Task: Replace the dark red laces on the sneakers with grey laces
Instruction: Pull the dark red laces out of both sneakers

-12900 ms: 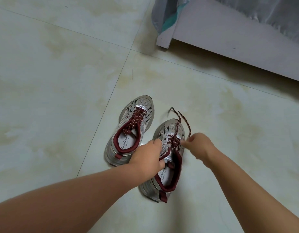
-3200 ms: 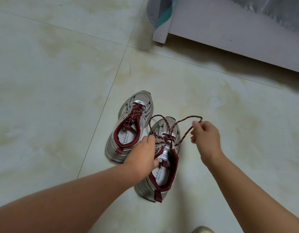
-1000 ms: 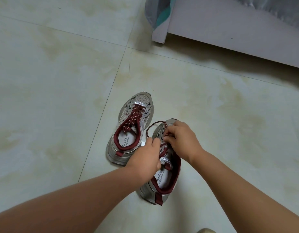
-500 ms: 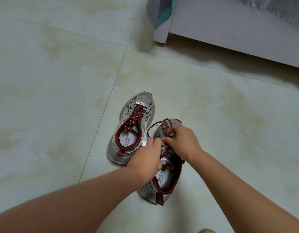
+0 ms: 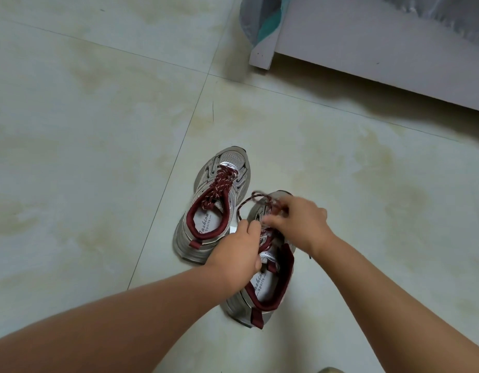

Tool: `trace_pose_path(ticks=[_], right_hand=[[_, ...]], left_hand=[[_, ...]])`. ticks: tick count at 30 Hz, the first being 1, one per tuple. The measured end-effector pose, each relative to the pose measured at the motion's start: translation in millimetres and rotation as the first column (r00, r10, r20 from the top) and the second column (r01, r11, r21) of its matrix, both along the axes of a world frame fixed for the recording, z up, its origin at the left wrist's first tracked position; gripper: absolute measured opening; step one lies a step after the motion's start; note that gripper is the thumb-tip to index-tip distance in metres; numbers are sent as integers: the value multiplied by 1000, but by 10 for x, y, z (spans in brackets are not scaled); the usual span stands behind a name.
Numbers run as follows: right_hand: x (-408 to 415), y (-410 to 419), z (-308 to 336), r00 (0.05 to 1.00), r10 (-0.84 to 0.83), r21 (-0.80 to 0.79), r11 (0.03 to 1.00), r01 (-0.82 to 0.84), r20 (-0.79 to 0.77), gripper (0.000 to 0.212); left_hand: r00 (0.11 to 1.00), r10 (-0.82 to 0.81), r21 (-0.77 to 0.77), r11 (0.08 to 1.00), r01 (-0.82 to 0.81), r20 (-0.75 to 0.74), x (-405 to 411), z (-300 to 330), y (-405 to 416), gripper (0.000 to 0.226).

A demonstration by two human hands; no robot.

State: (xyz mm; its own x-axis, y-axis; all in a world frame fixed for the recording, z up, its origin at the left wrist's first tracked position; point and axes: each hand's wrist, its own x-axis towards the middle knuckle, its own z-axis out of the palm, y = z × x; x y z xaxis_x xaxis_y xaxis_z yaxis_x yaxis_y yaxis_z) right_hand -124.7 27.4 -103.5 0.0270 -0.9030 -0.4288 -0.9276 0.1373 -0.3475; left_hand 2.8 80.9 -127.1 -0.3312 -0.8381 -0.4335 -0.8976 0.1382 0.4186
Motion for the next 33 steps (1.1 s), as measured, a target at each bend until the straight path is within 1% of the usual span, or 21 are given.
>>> trace_pose_path(ticks=[2, 4, 5, 6, 7, 9, 10, 11, 12, 13, 15, 17, 19, 20, 21, 23, 25, 27, 28, 30, 33], right_hand=[[22, 33, -45, 986, 102, 17, 995, -101, -131, 24], [19, 10, -77, 981, 105, 3, 994, -106, -163, 20], [15, -6, -83, 994, 45, -3, 999, -46, -96, 21], [10, -28, -89, 996, -72, -8, 997, 73, 58, 23], [0, -48, -68, 927, -245, 14, 968, 252, 282, 24], [-38, -66, 23, 573, -486, 162, 837, 523, 660, 24], [-67, -66, 52, 437, -523, 230, 793, 564, 731, 24], [-89, -62, 56, 410, -524, 237, 785, 572, 746, 24], [-103, -58, 43, 495, -498, 176, 809, 561, 712, 24], [-109, -52, 4, 644, -443, 77, 855, 513, 623, 22], [-84, -16, -53, 905, -240, -56, 959, 276, 351, 17], [-48, 37, -102, 998, -10, -56, 998, 14, 67, 21], [-31, 45, -139, 990, 81, -7, 997, -82, -112, 33], [-41, 32, -150, 986, 91, 29, 996, -88, -136, 36], [-52, 18, -159, 993, 76, 60, 996, -71, -92, 34], [-69, 2, -148, 972, -128, 128, 986, 104, 197, 20], [-96, -40, -52, 752, -441, 209, 897, 389, 491, 21], [-181, -103, 20, 549, -599, 252, 776, 578, 583, 27], [-226, -130, 30, 521, -624, 241, 745, 622, 582, 26], [-291, -147, 35, 584, -630, 182, 744, 643, 511, 16], [-304, -85, 9, 670, -644, 259, 764, 591, 369, 28]], left_hand=[[1000, -3, -4, 1000, 3, 5, -2, 0, 0, 36], [1000, -6, 0, 1000, 6, 1, -3, 2, -3, 34], [1000, -8, 4, 1000, 8, -2, -2, 3, -3, 33], [1000, -11, 9, 1000, 11, -7, 0, 4, -4, 32], [1000, -12, 12, 1000, 12, -11, 4, 5, -4, 32], [1000, -14, 12, 1000, 15, -14, 9, 3, -3, 32], [1000, -15, 10, 1000, 16, -13, 8, 3, -2, 32], [1000, -16, 8, 1000, 16, -10, 7, 2, -5, 32], [1000, -16, 6, 1000, 16, -6, 5, 2, -7, 32], [1000, -15, 6, 1000, 15, -3, 3, 2, -8, 31], [1000, -12, 8, 1000, 12, 0, -1, 3, -8, 31], [1000, -13, 5, 1000, 13, 7, -6, 4, -8, 31], [1000, -17, -1, 1000, 17, 19, -12, 4, -10, 32], [1000, -19, -1, 1000, 19, 22, -13, 4, -8, 32], [1000, -19, 1, 1000, 19, 24, -13, 4, -6, 32], [1000, -20, 5, 1000, 19, 22, -11, 3, 0, 31], [1000, -17, 10, 1000, 17, 12, -3, 0, 1, 32], [1000, -13, 14, 1000, 13, 1, 0, 0, -2, 32], [1000, -12, 15, 1000, 12, 0, 0, 2, -3, 32], [1000, -10, 19, 1000, 10, -1, -2, 4, -2, 32], [1000, -10, 14, 1000, 11, -2, 0, 2, 5, 31]])
